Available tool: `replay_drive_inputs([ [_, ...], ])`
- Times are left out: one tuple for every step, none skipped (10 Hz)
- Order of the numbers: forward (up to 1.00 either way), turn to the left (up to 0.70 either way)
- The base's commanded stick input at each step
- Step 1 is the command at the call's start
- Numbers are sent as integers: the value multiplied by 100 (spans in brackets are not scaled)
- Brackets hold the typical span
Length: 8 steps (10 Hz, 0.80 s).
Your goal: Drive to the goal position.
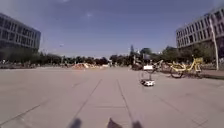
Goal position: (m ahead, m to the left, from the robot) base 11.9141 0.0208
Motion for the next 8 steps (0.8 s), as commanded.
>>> replay_drive_inputs([
  [100, 0],
  [100, 0],
  [100, 0],
  [100, 0],
  [100, 0],
  [100, 0],
  [100, 0],
  [100, 0],
])
